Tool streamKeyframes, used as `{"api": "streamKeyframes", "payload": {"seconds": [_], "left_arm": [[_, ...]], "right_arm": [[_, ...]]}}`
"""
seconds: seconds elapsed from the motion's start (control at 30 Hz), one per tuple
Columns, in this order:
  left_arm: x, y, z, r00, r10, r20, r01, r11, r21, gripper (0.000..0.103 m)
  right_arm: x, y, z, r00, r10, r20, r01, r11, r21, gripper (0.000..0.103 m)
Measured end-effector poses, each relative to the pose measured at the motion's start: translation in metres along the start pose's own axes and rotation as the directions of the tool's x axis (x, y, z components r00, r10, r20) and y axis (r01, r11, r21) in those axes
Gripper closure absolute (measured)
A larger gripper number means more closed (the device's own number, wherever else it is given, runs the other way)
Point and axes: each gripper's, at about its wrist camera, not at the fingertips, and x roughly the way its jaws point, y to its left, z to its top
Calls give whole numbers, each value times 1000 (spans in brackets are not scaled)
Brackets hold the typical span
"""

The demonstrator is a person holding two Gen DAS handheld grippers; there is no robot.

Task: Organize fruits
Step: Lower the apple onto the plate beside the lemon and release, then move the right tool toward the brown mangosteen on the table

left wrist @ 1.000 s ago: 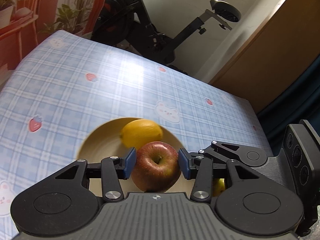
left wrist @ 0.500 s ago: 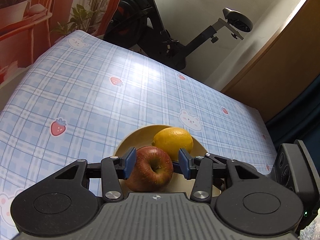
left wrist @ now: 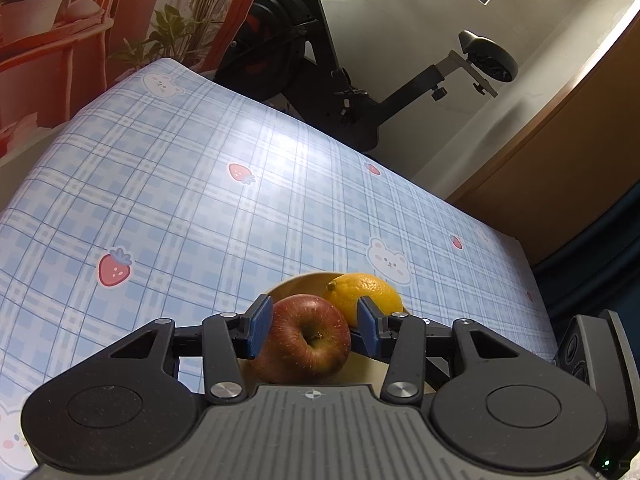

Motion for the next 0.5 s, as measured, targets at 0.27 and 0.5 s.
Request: {"api": "streamKeyframes", "payload": {"seconds": [0.27, 0.5], "left_arm": [[-1, -3, 2, 1000, 5, 19, -5, 1000, -5, 55], [-9, -8, 3, 998, 43, 42, -44, 999, 9, 55]], "right_arm": [[2, -2, 2, 1000, 1, -11, -1, 1000, 4, 35], [-3, -5, 1, 1000, 19, -18, -19, 1000, 14, 37]]}}
